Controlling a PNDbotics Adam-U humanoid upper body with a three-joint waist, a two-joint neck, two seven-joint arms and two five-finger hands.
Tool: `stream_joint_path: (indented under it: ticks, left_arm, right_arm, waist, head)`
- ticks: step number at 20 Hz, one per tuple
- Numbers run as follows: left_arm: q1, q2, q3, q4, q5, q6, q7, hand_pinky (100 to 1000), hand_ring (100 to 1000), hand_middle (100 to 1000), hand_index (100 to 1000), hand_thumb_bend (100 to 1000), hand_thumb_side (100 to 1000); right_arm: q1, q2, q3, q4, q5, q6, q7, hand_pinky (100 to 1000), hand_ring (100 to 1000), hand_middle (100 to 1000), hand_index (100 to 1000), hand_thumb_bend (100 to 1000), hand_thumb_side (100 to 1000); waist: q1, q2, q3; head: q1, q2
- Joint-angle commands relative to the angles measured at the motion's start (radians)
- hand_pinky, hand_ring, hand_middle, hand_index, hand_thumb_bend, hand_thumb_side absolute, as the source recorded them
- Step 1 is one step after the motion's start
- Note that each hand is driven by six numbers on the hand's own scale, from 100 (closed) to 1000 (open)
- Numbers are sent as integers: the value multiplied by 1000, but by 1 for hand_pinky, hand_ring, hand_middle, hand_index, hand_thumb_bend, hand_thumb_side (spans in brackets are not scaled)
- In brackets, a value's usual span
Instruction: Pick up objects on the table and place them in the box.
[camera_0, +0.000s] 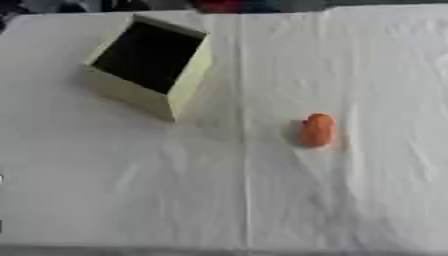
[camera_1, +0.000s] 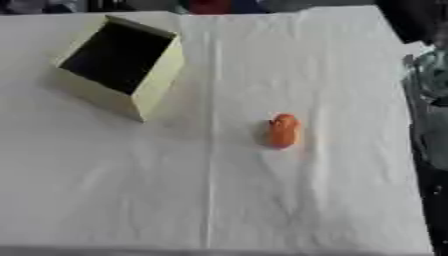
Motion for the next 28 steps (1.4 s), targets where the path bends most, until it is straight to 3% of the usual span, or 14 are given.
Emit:
stream_joint_path:
  ticks: [1,5,10,16,21,28]
  left_arm:
    - [-2,23,3,-19,-1,3,-5,530,617,655,768,100,699]
    - [2,28,2,-19,-2,6,-7,531,617,655,767,100,698]
    - [7,35,-1,-19,-4,8,-8,531,617,655,767,100,697]
    - [10,39,-3,-19,-4,9,-10,531,617,655,767,100,697]
    - [12,42,-5,-19,-3,11,-13,531,616,656,767,100,697]
    - [15,46,-4,-19,-5,13,-12,530,616,656,766,100,697]
  right_arm:
    - [-64,-84,58,62,51,8,48,853,785,668,825,100,897]
    - [-142,-151,143,151,110,3,106,868,808,706,834,100,917]
    - [-214,-208,251,250,176,-47,177,879,828,742,843,100,960]
    - [-264,-244,361,326,170,-75,253,882,841,761,849,100,1000]
    - [-261,-261,377,339,126,-72,321,878,840,762,855,100,1000]
    - [-200,-311,349,290,72,-81,410,883,850,779,876,100,1000]
  waist:
    - [-1,-22,2]
    - [-7,-28,2]
    - [-14,-35,3]
    - [-18,-39,1]
    - [-21,-38,-4]
    - [-25,-38,-17]
  head:
    - [-3,12]
    - [-2,16]
    - [0,18]
    - [-1,18]
    - [1,18]
    - [7,15]
